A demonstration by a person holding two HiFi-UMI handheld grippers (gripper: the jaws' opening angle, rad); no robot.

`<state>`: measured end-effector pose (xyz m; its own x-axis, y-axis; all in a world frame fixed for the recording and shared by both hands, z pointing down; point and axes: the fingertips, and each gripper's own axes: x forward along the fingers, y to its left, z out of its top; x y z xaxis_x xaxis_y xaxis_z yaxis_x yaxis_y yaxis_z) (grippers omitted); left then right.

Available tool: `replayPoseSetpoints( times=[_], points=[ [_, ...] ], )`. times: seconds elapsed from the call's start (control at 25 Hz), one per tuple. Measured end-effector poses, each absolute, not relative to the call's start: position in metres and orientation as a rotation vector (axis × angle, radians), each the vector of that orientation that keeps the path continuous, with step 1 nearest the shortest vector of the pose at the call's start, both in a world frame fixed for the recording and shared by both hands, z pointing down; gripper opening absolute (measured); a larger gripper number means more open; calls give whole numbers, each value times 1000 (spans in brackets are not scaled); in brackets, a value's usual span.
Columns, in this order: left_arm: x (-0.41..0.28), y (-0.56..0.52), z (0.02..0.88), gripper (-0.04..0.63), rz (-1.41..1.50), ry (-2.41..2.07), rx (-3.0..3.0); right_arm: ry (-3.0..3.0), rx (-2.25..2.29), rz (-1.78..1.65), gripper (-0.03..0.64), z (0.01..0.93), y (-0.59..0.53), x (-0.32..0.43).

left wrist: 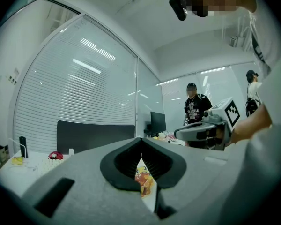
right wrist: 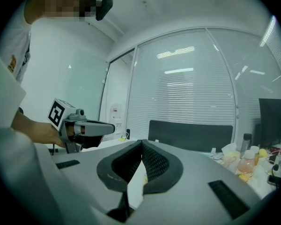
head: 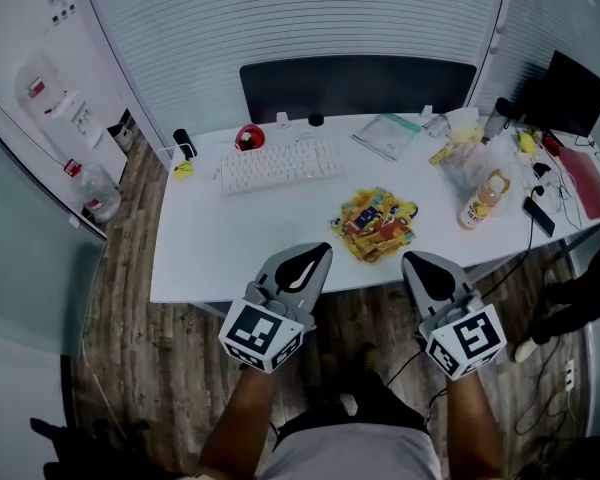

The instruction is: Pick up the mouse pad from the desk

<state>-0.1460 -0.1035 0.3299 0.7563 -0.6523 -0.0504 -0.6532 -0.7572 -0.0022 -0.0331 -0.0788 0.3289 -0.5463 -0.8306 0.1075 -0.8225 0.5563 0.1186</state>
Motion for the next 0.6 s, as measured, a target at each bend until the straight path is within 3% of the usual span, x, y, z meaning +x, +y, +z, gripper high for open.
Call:
replayPoseSetpoints(
  times=[0.6],
  points=[
    [-116, -165, 380, 17, -154, 1204, -2982, -2561, 1449, 7, 12, 370, -144, 21]
  ],
)
